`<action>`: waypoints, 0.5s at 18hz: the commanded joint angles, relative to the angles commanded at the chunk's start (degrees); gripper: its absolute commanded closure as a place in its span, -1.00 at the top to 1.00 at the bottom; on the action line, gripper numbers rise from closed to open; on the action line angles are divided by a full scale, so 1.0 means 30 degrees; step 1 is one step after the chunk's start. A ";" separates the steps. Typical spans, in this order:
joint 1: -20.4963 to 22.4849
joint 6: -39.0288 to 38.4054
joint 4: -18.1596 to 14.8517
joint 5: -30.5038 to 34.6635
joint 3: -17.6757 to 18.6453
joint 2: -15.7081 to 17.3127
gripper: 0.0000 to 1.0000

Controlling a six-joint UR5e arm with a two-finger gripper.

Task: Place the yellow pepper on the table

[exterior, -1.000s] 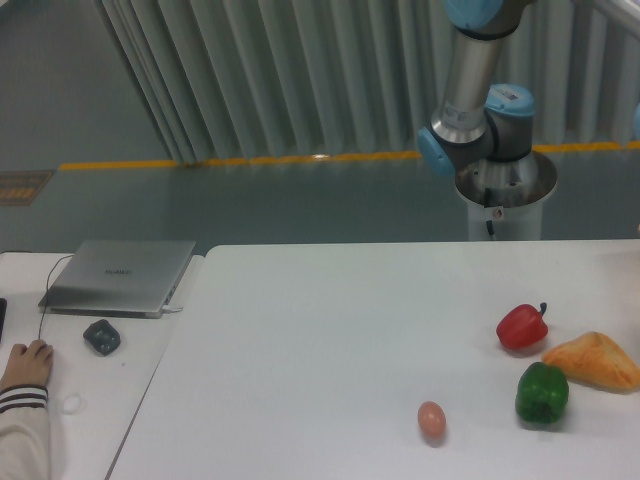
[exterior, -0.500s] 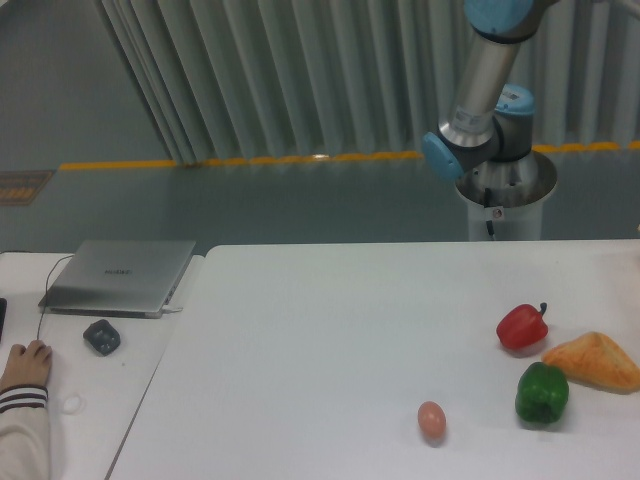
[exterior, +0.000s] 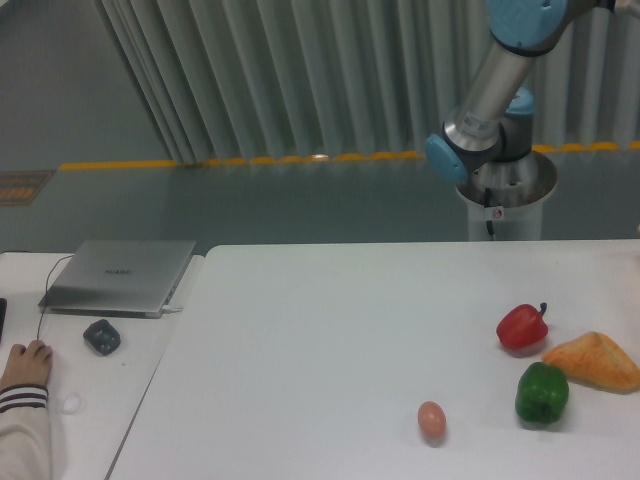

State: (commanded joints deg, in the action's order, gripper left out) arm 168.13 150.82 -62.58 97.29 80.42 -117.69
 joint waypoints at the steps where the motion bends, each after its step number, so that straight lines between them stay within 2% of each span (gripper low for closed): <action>1: 0.0117 0.0000 0.0000 0.0000 0.0088 0.0000 1.00; 9: 0.0528 -0.0176 0.0058 -0.0088 0.0352 -0.0556 1.00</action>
State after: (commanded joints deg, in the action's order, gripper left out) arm 169.72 150.29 -62.40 97.03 81.47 -119.35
